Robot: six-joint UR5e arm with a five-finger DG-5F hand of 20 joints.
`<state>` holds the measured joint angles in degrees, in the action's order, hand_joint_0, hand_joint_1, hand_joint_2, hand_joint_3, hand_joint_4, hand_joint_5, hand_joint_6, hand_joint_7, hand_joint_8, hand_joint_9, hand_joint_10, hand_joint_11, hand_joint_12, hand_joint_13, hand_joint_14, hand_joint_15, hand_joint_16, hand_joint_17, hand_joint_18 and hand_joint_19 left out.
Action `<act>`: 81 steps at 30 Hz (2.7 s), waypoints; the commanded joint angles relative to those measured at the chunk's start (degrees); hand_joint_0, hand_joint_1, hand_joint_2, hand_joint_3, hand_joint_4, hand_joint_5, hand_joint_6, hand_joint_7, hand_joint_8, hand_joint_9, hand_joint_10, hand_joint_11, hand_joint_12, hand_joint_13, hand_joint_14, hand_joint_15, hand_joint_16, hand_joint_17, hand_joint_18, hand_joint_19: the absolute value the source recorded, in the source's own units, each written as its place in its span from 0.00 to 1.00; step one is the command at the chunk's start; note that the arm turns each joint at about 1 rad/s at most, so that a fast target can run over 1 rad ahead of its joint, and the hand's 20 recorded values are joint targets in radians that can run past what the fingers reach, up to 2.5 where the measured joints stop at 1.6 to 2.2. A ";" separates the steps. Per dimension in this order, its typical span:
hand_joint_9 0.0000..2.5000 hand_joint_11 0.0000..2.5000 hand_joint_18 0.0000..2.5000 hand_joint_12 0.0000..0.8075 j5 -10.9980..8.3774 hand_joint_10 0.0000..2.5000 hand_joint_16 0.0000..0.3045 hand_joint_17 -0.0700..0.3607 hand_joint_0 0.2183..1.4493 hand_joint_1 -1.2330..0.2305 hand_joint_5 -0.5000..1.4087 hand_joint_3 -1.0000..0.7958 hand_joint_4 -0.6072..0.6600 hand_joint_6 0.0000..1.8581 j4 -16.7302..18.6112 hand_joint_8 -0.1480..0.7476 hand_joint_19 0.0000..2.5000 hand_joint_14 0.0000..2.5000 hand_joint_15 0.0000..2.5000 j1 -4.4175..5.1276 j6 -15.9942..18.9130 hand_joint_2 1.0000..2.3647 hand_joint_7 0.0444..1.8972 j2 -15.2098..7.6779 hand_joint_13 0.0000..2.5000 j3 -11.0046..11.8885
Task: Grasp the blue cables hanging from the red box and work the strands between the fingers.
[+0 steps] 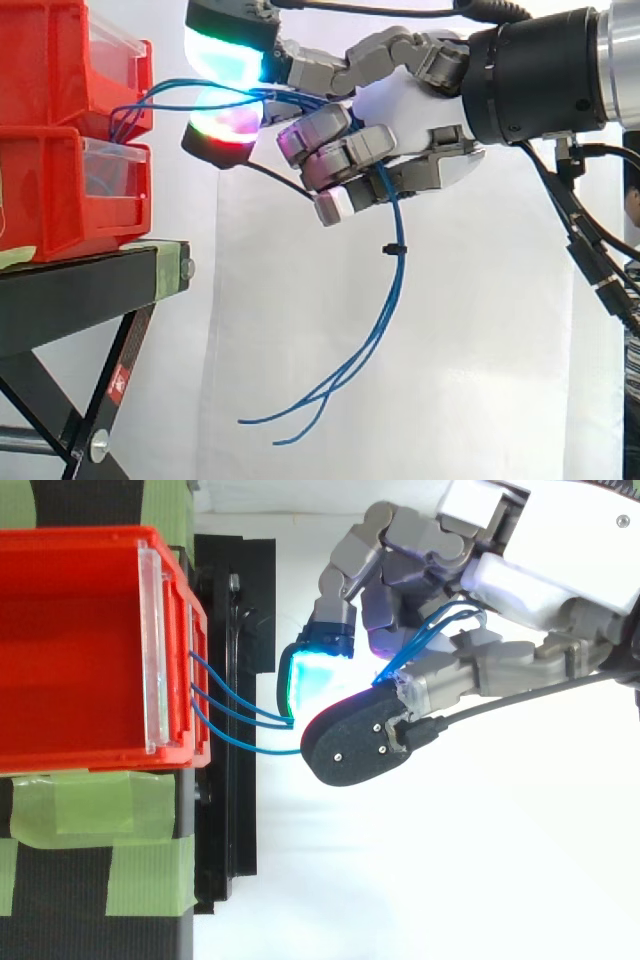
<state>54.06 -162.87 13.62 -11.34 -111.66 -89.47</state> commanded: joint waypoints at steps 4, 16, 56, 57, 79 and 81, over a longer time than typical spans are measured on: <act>0.20 0.53 0.49 0.50 0.08 1.00 0.17 0.43 0.56 0.32 0.18 0.10 0.56 0.82 0.01 0.52 0.44 1.00 0.53 0.00 0.00 0.00 0.34 0.04 0.37 -0.01; 0.19 0.51 0.49 0.49 0.08 1.00 0.17 0.43 0.66 0.29 0.18 0.40 0.56 0.83 0.01 0.52 0.45 1.00 0.52 0.00 0.09 0.01 0.34 0.04 0.36 -0.01; 0.11 0.51 0.47 0.48 0.08 1.00 0.16 0.42 0.54 0.26 0.13 0.00 0.55 0.81 0.18 0.52 0.51 1.00 0.53 -0.09 0.18 0.00 0.34 0.04 0.31 -0.01; 0.11 0.52 0.47 0.48 0.08 1.00 0.16 0.42 0.53 0.25 0.13 0.00 0.56 0.81 0.18 0.52 0.51 1.00 0.54 -0.09 0.18 0.00 0.33 -0.04 0.31 -0.01; 0.11 0.50 0.44 0.50 0.08 1.00 0.19 0.46 0.41 0.28 0.13 0.00 0.57 0.79 0.18 0.55 0.39 1.00 0.51 -0.09 0.18 0.00 0.33 -0.04 0.31 -0.01; 0.11 0.51 0.44 0.49 0.08 1.00 0.17 0.44 0.45 0.26 0.13 0.00 0.56 0.78 0.27 0.53 0.42 1.00 0.52 -0.09 0.18 0.00 0.34 -0.04 0.30 -0.01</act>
<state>54.14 -162.65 13.54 -11.16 -111.69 -89.47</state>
